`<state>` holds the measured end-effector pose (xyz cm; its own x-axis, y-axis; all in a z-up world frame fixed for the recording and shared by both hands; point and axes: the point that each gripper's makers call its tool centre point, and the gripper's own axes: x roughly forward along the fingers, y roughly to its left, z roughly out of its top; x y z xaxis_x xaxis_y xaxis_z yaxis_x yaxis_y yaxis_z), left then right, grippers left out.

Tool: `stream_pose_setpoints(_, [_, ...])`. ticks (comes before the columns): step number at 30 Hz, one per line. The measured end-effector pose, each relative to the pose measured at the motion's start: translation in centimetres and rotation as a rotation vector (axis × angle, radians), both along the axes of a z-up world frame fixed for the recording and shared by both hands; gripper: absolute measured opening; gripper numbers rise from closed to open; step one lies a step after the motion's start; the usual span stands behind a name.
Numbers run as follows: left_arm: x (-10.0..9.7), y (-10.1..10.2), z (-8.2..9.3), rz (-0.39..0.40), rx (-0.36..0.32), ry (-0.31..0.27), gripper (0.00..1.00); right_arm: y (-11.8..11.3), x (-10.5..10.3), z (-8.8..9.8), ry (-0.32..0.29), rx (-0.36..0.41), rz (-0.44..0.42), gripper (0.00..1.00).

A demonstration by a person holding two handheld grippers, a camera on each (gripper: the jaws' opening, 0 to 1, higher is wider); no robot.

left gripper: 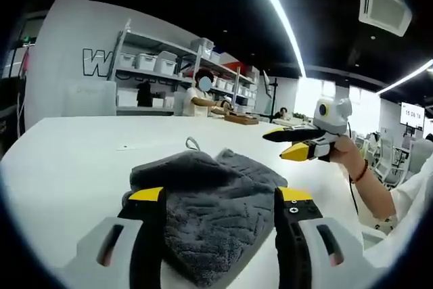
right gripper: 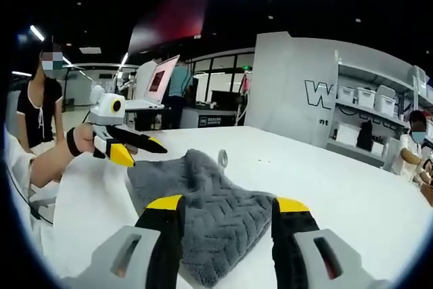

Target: Open the folded towel by lifting each exposed corner and separating the folded layers until the towel lies flat within the target outline without major curled edges

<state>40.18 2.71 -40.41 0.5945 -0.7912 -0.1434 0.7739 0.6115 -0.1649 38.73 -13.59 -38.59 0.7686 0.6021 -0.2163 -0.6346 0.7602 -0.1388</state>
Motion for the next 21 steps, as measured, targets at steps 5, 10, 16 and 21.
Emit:
stream_pose_setpoints(5, [0.3, -0.1, 0.0, 0.006, 0.013, 0.003, 0.63, 0.3, 0.6, -0.2, 0.013, -0.005, 0.000, 0.49])
stream_pose_setpoints(10, [0.7, 0.1, 0.0, 0.026, 0.004, 0.021, 0.63, 0.4, 0.8, -0.5, 0.019, -0.017, -0.004, 0.49])
stream_pose_setpoints(16, [1.2, 0.0, -0.3, 0.061, -0.001, 0.027, 0.63, 0.7, 1.4, -0.7, 0.016, -0.025, -0.009, 0.49])
stream_pose_setpoints(21, [1.4, -0.2, -0.6, 0.065, -0.015, 0.035, 0.63, 0.8, 1.9, -0.6, 0.020, -0.019, -0.009, 0.49])
